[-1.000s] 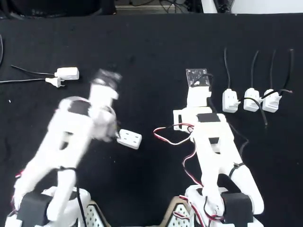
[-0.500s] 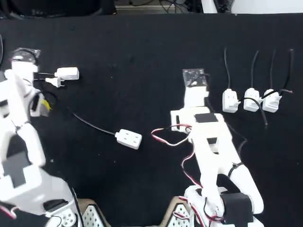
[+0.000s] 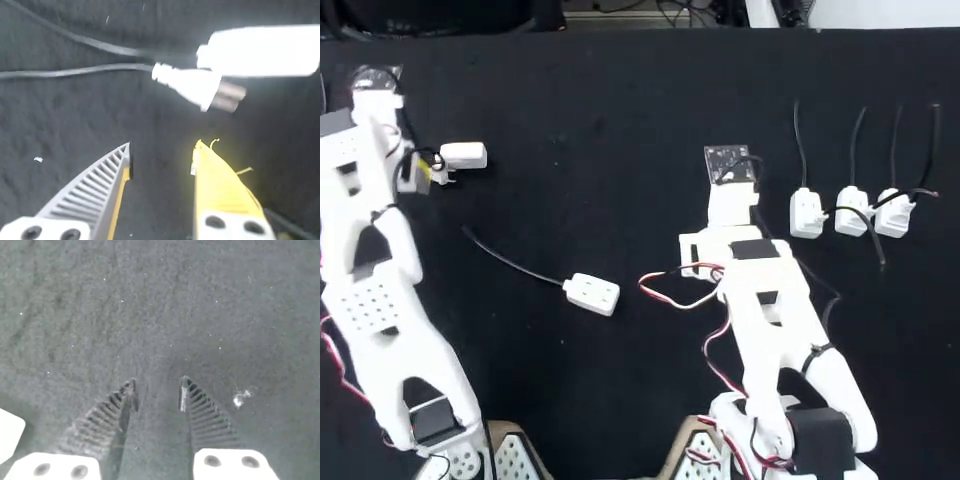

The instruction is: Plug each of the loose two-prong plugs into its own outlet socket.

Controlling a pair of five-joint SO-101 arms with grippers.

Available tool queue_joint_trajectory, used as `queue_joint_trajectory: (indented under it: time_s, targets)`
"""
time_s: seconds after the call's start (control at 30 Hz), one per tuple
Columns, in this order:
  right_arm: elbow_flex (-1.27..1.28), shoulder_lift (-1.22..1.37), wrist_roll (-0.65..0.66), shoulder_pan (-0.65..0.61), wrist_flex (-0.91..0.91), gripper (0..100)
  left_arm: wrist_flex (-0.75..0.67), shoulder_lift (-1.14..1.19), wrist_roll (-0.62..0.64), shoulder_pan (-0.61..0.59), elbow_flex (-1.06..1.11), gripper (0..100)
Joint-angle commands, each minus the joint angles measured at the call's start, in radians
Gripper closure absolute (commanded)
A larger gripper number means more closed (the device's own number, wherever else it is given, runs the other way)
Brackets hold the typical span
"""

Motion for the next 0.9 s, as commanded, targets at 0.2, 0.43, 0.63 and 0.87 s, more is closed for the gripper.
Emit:
queue_joint_trajectory:
  time_s: [0.2,0.43,0.63,0.87]
  targets:
    - [-0.013,-0.048,0.002,-0.012,-0.018,86.1,0.118,0.195,0.373,0.042,-0.443,79]
    - [-0.016,-0.050,0.002,-0.012,-0.018,86.1,0.081,0.350,0.519,0.064,-0.610,79]
    - [-0.016,-0.050,0.003,-0.012,-0.020,86.1,0.077,0.456,0.618,0.048,-0.754,79]
    - [-0.016,-0.050,0.003,-0.012,-0.020,86.1,0.031,0.531,0.809,0.013,-0.808,79]
